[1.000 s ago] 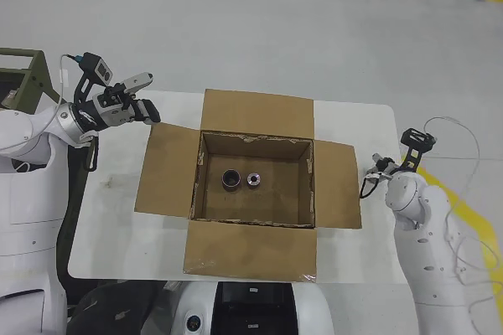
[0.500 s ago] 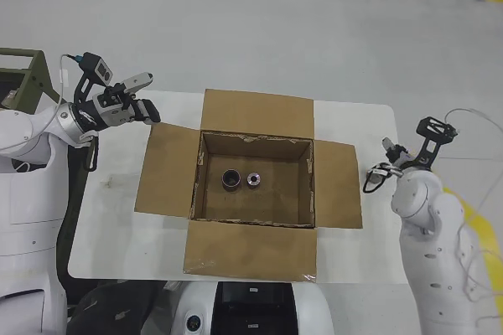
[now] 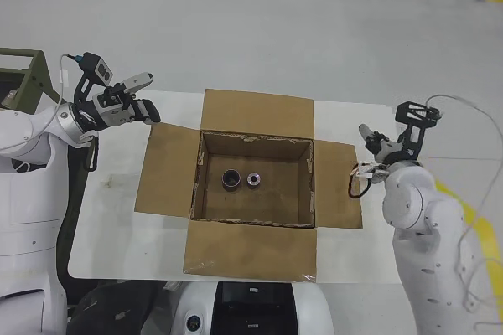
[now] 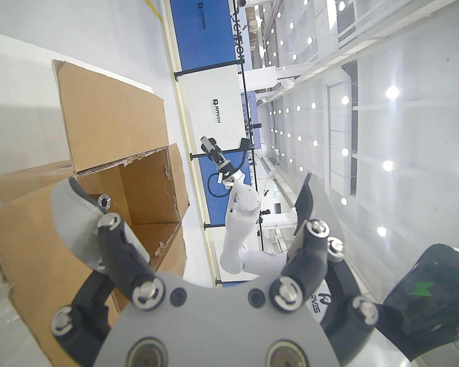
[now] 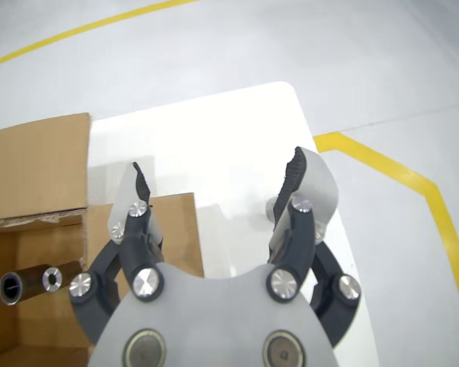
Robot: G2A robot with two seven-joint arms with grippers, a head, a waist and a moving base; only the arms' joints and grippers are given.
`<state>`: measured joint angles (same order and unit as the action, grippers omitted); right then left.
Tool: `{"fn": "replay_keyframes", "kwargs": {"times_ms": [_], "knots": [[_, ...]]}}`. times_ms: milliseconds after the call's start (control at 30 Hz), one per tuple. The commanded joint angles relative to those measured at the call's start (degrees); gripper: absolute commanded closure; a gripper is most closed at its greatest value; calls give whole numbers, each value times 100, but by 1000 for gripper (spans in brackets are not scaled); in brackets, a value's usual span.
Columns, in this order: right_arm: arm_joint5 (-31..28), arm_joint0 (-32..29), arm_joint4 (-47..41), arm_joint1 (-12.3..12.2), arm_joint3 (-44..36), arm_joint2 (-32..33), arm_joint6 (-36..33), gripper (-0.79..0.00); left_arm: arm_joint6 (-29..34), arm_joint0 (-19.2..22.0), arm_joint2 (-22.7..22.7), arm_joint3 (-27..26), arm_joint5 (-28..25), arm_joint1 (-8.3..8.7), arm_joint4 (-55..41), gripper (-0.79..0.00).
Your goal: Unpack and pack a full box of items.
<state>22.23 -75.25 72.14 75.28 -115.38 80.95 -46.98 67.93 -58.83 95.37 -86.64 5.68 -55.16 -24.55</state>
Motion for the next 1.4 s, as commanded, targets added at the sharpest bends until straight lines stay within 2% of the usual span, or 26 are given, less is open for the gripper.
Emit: {"fn": "replay_keyframes", "kwargs": {"times_ms": [0,300,567,700,967,1133,1367], "knots": [[-130,31,-91,9,-107,-100,-30,-705,0,0,0,0,0,0,0,-785],[-727,176,-193,42,-429,-712,-318,-674,0,0,0,0,0,0,0,-785],[-1096,343,-525,96,-469,-1269,-425,-708,0,0,0,0,0,0,0,-785],[-1235,419,-672,130,-383,-1575,-420,-693,0,0,0,0,0,0,0,-785],[-1912,571,-903,177,-215,-2235,-567,-693,0,0,0,0,0,0,0,-785],[-2304,638,-653,167,-125,-2491,-819,-730,0,0,0,0,0,0,0,-785],[-2990,819,-857,164,102,-2733,-1212,-733,0,0,0,0,0,0,0,-785]]}}
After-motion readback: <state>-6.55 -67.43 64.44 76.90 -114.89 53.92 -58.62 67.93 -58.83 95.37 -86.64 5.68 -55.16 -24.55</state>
